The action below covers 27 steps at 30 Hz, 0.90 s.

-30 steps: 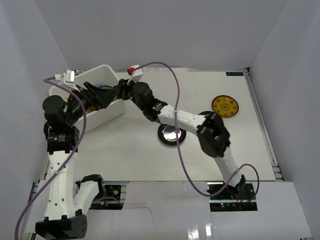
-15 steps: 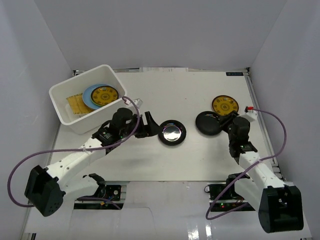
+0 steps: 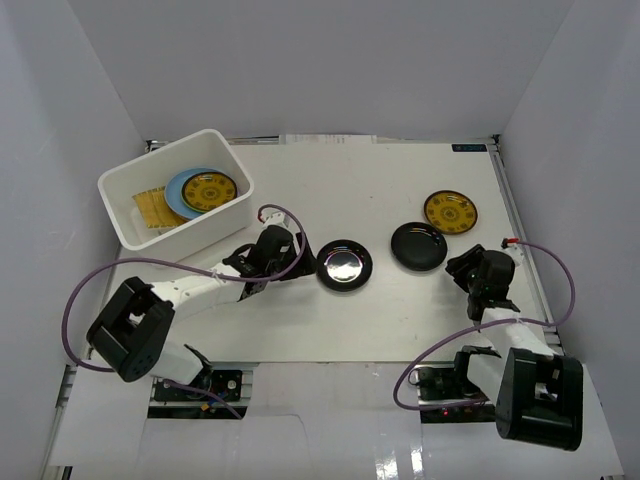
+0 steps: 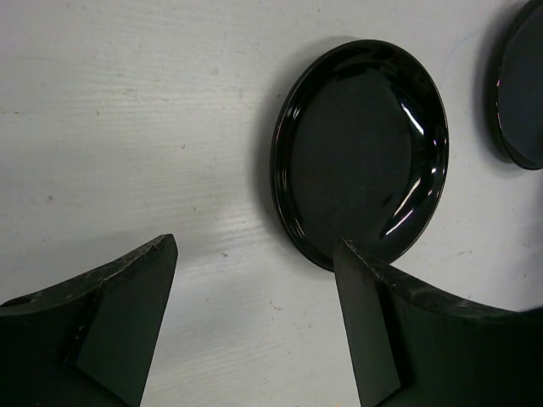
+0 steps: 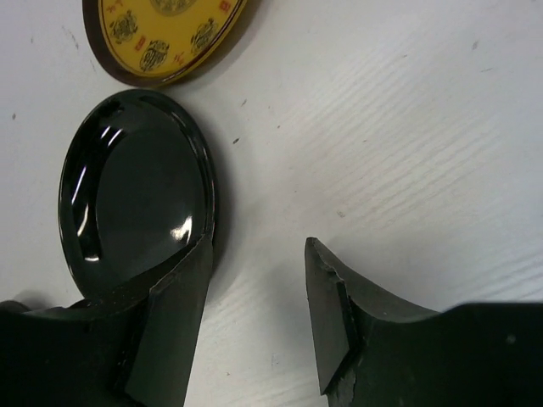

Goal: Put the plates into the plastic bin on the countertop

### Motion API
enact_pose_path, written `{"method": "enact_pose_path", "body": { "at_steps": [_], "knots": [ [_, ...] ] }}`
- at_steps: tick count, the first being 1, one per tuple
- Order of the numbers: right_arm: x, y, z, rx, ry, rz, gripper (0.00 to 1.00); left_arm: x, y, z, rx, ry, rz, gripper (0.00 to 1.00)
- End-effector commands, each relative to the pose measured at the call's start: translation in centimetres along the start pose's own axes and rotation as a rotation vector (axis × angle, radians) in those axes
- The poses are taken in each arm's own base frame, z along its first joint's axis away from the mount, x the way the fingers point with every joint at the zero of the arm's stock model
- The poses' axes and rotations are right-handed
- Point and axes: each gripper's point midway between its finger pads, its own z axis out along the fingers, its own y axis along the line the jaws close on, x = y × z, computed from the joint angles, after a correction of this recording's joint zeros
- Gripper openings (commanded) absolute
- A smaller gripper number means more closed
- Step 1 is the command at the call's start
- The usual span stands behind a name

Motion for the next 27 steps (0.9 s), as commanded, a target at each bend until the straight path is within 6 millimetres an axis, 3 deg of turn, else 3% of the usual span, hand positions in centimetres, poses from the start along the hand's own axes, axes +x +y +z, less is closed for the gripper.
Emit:
{"method": "enact_pose_path", "body": {
  "at_steps": [1,8,14,18,19,21,22,23,27],
  "knots": [
    [-1.1,3.8,0.6,-0.168,0.013,0.006,0.54,-1.8,-2.1,0.8,0.072,-0.070,0.003,0.84],
    [0.8,4.7,1.7,-0.228,0.109,-0.001,0.54,-0.7,-2.5,3.5,0.081,-0.016,0.010,0.77],
    [1.4,5.6,2.5,-0.277,0.143,0.035,0.51,0.1,-1.7,5.5,0.036,0.009,0.013,0.62],
    [1.7,5.3,2.9,-0.250,0.157,0.064,0.49,0.3,-1.2,6.2,0.006,0.013,0.018,0.45],
    [1.4,4.7,3.0,-0.216,0.139,0.070,0.49,0.1,-1.0,6.1,-0.004,0.005,0.020,0.29],
    [0.8,4.2,2.6,-0.192,0.095,0.071,0.52,-0.2,-0.3,5.9,-0.035,-0.013,0.025,0.16],
    [0.4,3.7,2.6,-0.165,0.067,0.072,0.54,-0.4,-0.1,5.5,-0.046,-0.019,0.023,0.04],
    [-0.1,3.6,2.4,-0.159,0.050,0.067,0.55,-0.4,-0.1,5.3,-0.041,-0.018,0.019,0.00],
    [-2.4,3.7,2.0,-0.138,-0.013,0.070,0.63,-1.6,-0.5,3.5,-0.013,-0.056,0.022,0.00]
  ]
}}
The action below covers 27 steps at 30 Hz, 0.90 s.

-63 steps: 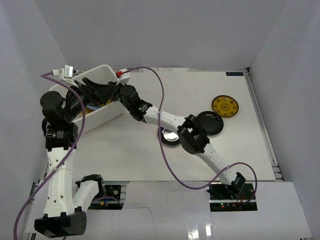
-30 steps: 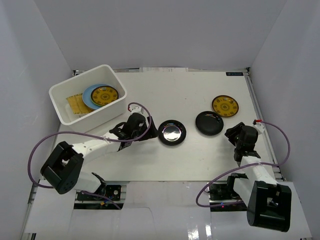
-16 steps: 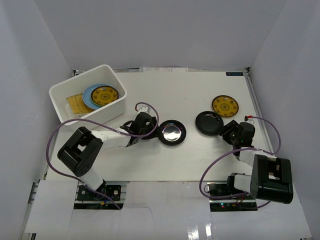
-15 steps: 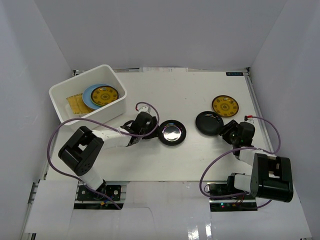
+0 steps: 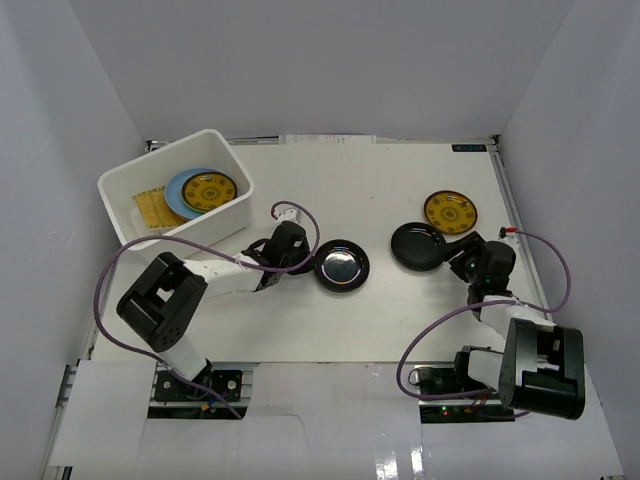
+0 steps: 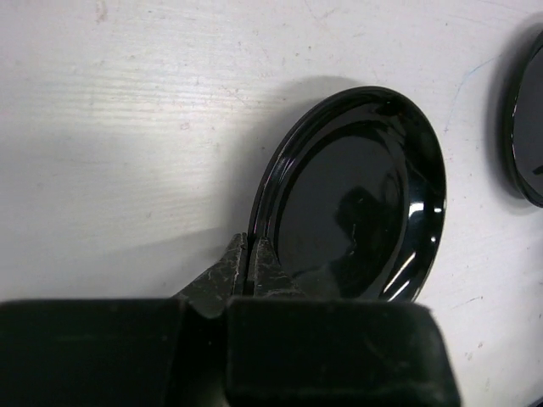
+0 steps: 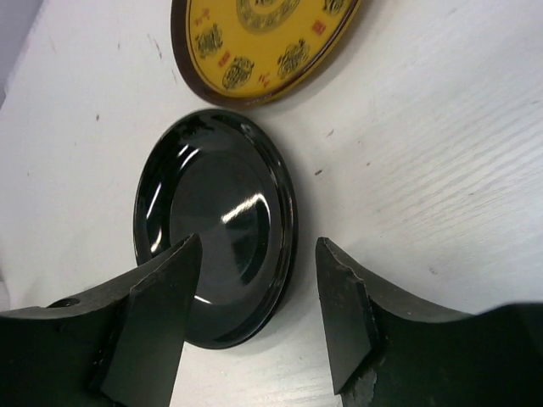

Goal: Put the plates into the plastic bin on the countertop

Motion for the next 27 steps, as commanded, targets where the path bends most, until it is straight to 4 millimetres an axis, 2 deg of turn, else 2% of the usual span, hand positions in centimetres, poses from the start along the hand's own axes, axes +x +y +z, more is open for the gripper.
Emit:
{"method": "enact_pose_path", "body": {
  "at_steps": [1,4,6,7,9,10,11,13,15,16,17,18,20,21,22,23,25,26,27],
  "knots": [
    [-3.2,0.0,-0.3,0.044,-0.106,0.003,0.63,-1.7,0.2,-2.4,-0.009,-0.056,0.019,0.00],
    [-6.1,-0.2,-0.5,0.086,-0.195,0.030,0.63,-3.3,-0.9,-4.5,0.043,-0.106,0.017,0.00],
    [-6.9,-0.7,0.0,0.125,-0.218,0.047,0.64,-4.4,-1.9,-6.0,0.081,-0.133,0.012,0.00],
    [-8.1,-0.5,0.5,0.135,-0.239,0.053,0.64,-4.8,-2.2,-6.4,0.100,-0.136,0.008,0.00],
    [-8.1,-1.3,1.9,0.165,-0.203,0.066,0.64,-5.8,-3.1,-7.9,0.142,-0.158,0.000,0.00],
    [-9.0,-0.6,2.5,0.153,-0.208,0.071,0.64,-6.0,-3.3,-8.3,0.156,-0.163,-0.005,0.00],
    [-8.6,-1.2,3.4,0.168,-0.180,0.080,0.64,-6.5,-3.6,-8.8,0.171,-0.177,-0.008,0.00],
    [-9.5,-0.8,4.3,0.161,-0.184,0.096,0.64,-6.6,-3.2,-9.9,0.181,-0.169,-0.026,0.00],
    [-8.9,-1.5,5.5,0.184,-0.151,0.107,0.60,-7.4,-2.9,-10.7,0.199,-0.183,-0.060,0.00],
    [-9.1,-1.5,5.9,0.184,-0.146,0.120,0.57,-8.0,-3.2,-11.8,0.227,-0.198,-0.070,0.00],
    [-8.4,-2.2,6.5,0.200,-0.122,0.131,0.53,-8.7,-3.0,-12.3,0.233,-0.216,-0.078,0.00],
    [-8.3,-2.6,6.7,0.206,-0.116,0.139,0.52,-9.9,-2.5,-13.0,0.239,-0.235,-0.100,0.00],
    [-7.7,-3.5,7.3,0.228,-0.097,0.162,0.49,-11.9,-2.9,-15.2,0.307,-0.244,-0.126,0.00],
    [-7.5,-3.5,7.5,0.224,-0.092,0.169,0.48,-14.2,-1.3,-16.0,0.308,-0.279,-0.170,0.00],
    [-6.9,-3.5,7.9,0.211,-0.070,0.178,0.47,-15.0,-1.1,-16.6,0.338,-0.278,-0.199,0.00],
    [-7.1,-3.3,8.2,0.191,-0.079,0.187,0.47,-16.6,-1.1,-17.5,0.362,-0.295,-0.211,0.00],
    [-6.8,-3.6,8.8,0.199,-0.066,0.204,0.46,-18.8,0.4,-18.7,0.358,-0.319,-0.241,0.00],
    [-6.8,-3.7,9.0,0.200,-0.065,0.210,0.40,-20.4,0.3,-19.8,0.367,-0.354,-0.240,0.00],
    [-6.9,-3.7,9.2,0.199,-0.066,0.213,0.37,-21.5,1.1,-20.6,0.361,-0.379,-0.255,0.00]
  ]
}}
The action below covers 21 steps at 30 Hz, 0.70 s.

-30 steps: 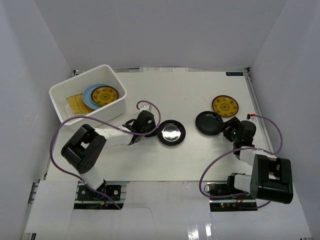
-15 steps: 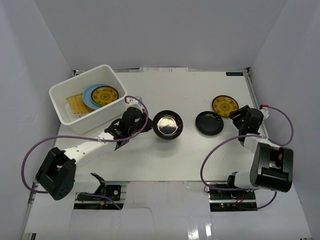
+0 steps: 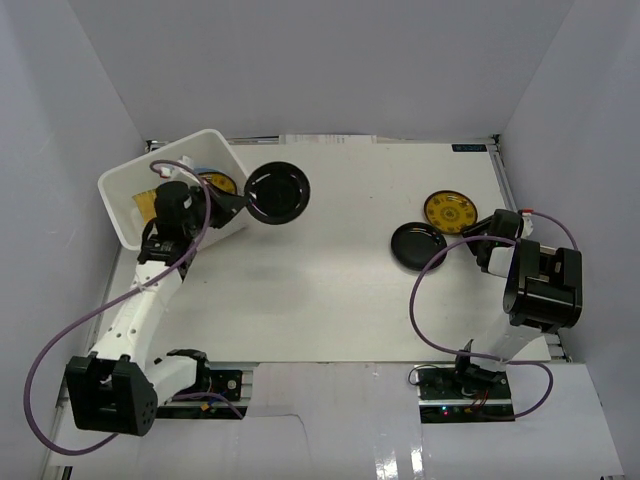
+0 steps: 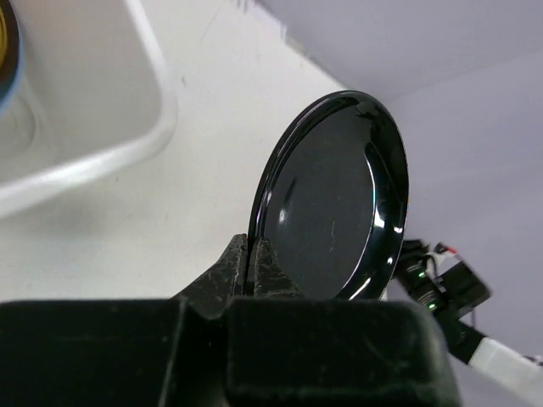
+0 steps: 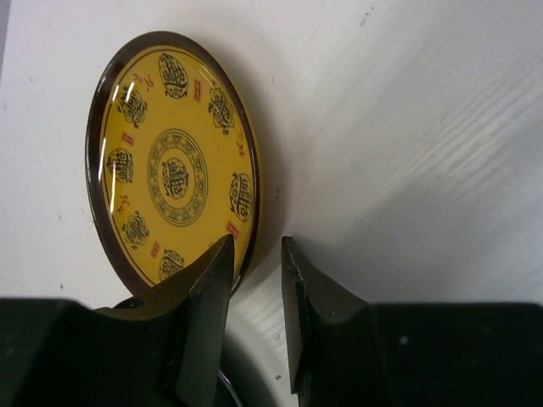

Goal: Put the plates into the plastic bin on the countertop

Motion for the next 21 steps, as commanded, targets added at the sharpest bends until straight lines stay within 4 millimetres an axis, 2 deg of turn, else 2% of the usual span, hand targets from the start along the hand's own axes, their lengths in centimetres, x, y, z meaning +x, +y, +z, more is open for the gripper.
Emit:
{"method": "enact_pose_path", "body": {
  "at_steps": [1,2,3,5,6,9,10,13,14,18,20,21],
  "knots": [
    [-0.7,0.8,1.0,-0.024,-0.013,0.037,0.35,-3.9,-4.3,-2.5,0.155,-0.020,-0.011,0.00],
    [-0.6,0.6,1.2,-0.021,-0.011,0.039,0.33,-4.8,-4.4,-2.9,0.158,-0.037,-0.018,0.00],
    [-0.7,0.7,1.3,-0.023,-0.015,0.046,0.33,-6.9,-4.3,-3.5,0.151,-0.082,-0.019,0.00],
    [-0.2,0.8,1.7,-0.041,0.008,0.058,0.33,-8.6,-3.5,-4.2,0.122,-0.117,-0.039,0.00],
    [-0.3,1.1,1.9,-0.051,0.010,0.073,0.33,-10.2,-2.8,-4.8,0.102,-0.153,-0.046,0.00],
    [0.0,1.6,2.6,-0.073,0.034,0.092,0.34,-12.9,-0.7,-5.4,-0.031,-0.252,-0.020,0.00],
    [-0.1,1.8,3.0,-0.080,0.035,0.103,0.34,-13.7,0.9,-5.5,-0.115,-0.300,-0.029,0.00],
    [-0.4,2.1,3.2,-0.105,0.031,0.151,0.11,-14.8,3.9,-5.9,-0.244,-0.356,-0.020,0.00],
    [-0.6,2.3,3.1,-0.119,0.021,0.169,0.08,-15.0,4.4,-6.1,-0.270,-0.372,-0.012,0.00],
    [-1.9,3.6,2.4,-0.205,-0.016,0.230,0.08,-16.2,7.3,-7.6,-0.434,-0.465,0.026,0.00],
    [-2.7,5.1,1.6,-0.271,-0.036,0.248,0.08,-16.1,8.9,-7.2,-0.490,-0.462,0.015,0.00],
    [-2.5,5.4,1.2,-0.292,-0.025,0.254,0.08,-16.1,9.4,-6.9,-0.505,-0.458,0.013,0.00]
  ]
}}
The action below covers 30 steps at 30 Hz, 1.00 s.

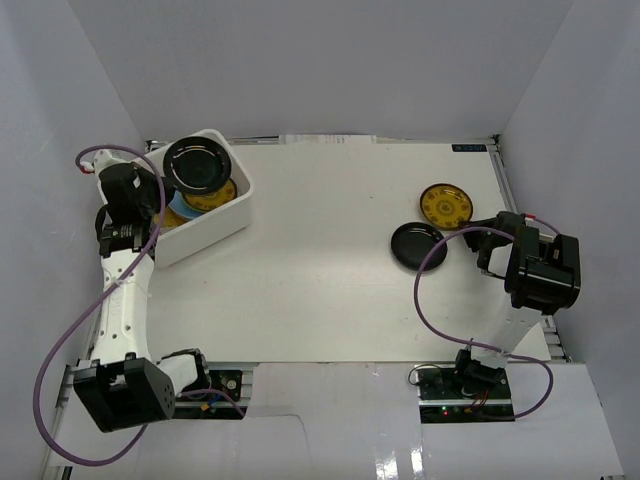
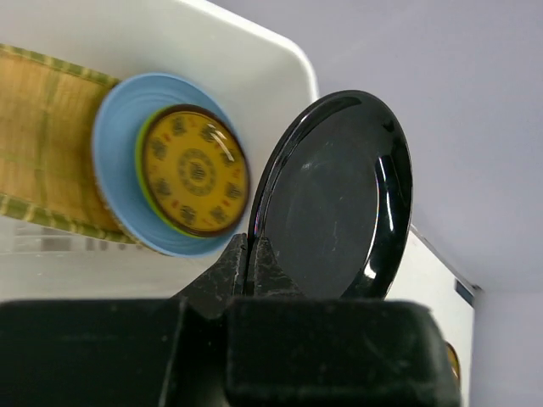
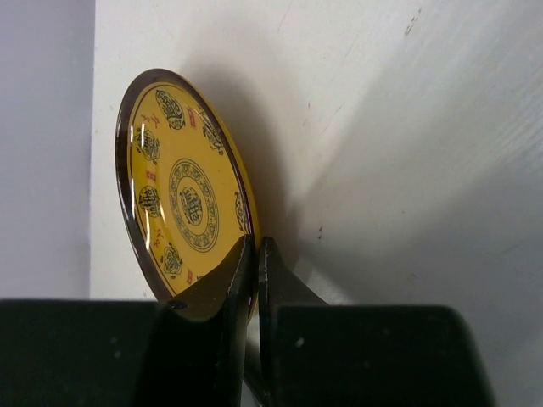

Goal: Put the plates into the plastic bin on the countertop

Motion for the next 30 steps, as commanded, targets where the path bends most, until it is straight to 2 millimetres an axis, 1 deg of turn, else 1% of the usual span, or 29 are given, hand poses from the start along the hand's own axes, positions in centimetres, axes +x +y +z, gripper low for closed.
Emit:
{"method": "enact_pose_path", "body": {
  "at_steps": [1,2,3,4,6,7,8,10,11,12,13,14,16,17,18,19,21,22,23,24,25,26,27,28,29,30],
  "knots": [
    [-1.7,4.9,-1.2,-0.191,-0.042,0.045,0.08,-1.3,2.6,1.1,-0.135,-0.064,0.033,0.00],
    [-1.9,5.9,-1.6,-0.229,-0.047,0.055,0.08,-1.0,3.2,2.1,-0.163,-0.046,0.034,0.00],
    [-1.8,6.5,-2.1,-0.252,-0.040,0.055,0.08,-1.0,4.0,2.5,-0.197,-0.047,0.039,0.00],
    [-1.6,8.1,-2.9,-0.302,-0.030,0.042,0.08,-0.8,4.5,2.9,-0.214,-0.043,0.038,0.00],
    [-1.1,10.3,-4.0,-0.375,-0.024,0.005,0.08,0.1,5.6,4.0,-0.233,-0.006,0.022,0.00],
    [-1.1,11.8,-5.0,-0.416,-0.027,-0.012,0.08,0.5,5.9,4.5,-0.239,0.009,0.015,0.00],
    [0.4,13.2,-5.5,-0.451,0.004,-0.033,0.08,1.0,6.9,5.2,-0.262,0.030,0.010,0.00],
    [1.9,16.2,-7.2,-0.540,0.034,-0.090,0.08,1.4,8.3,5.8,-0.297,0.044,-0.001,0.00],
    [4.0,17.8,-8.0,-0.582,0.074,-0.119,0.08,1.4,9.2,6.0,-0.315,0.049,-0.013,0.00],
    [5.1,18.7,-8.6,-0.609,0.096,-0.154,0.08,2.0,10.1,6.5,-0.335,0.071,-0.018,0.00],
    [5.8,20.2,-9.6,-0.652,0.104,-0.181,0.08,2.3,10.3,6.7,-0.334,0.083,-0.019,0.00],
    [8.3,21.6,-10.6,-0.690,0.155,-0.209,0.08,2.6,10.7,6.9,-0.340,0.092,-0.018,0.00],
    [9.7,23.6,-12.3,-0.748,0.180,-0.241,0.08,3.4,11.6,7.3,-0.365,0.110,-0.016,0.00],
    [11.4,24.5,-13.3,-0.782,0.216,-0.254,0.08,3.6,11.9,7.4,-0.372,0.111,-0.013,0.00],
    [12.0,25.4,-14.3,-0.813,0.228,-0.264,0.08,3.7,12.2,7.4,-0.380,0.113,-0.011,0.00],
    [13.8,26.7,-15.5,-0.851,0.259,-0.294,0.08,4.2,12.6,7.5,-0.392,0.123,-0.010,0.07],
    [15.3,28.3,-16.9,-0.881,0.268,-0.336,0.08,4.5,12.7,7.6,-0.388,0.135,-0.007,0.23],
    [17.4,28.7,-17.8,-0.882,0.314,-0.365,0.08,4.7,12.8,7.6,-0.390,0.142,0.000,0.41],
    [17.7,30.1,-18.5,-0.910,0.288,-0.396,0.08,4.8,12.8,7.5,-0.390,0.143,0.002,0.49],
    [18.3,30.7,-19.0,-0.922,0.290,-0.409,0.08,4.7,12.9,7.5,-0.390,0.141,0.003,0.57],
    [19.7,31.2,-20.0,-0.939,0.311,-0.423,0.08,4.7,12.9,7.3,-0.388,0.141,0.009,0.74],
    [20.2,32.2,-20.5,-0.948,0.311,-0.443,0.08,4.5,12.6,7.1,-0.382,0.136,0.012,0.80],
    [20.6,32.5,-20.4,-0.941,0.306,-0.451,0.08,4.3,12.5,7.0,-0.377,0.131,0.014,0.87],
    [21.9,32.9,-21.2,-0.953,0.322,-0.463,0.08,4.2,12.1,6.9,-0.365,0.129,0.015,0.96],
    [22.0,33.8,-21.3,-0.950,0.299,-0.478,0.08,3.8,11.1,6.5,-0.325,0.126,0.013,0.98],
    [22.8,33.9,-21.2,-0.942,0.306,-0.490,0.08,3.6,10.2,6.2,-0.291,0.126,0.008,0.98]
  ]
}}
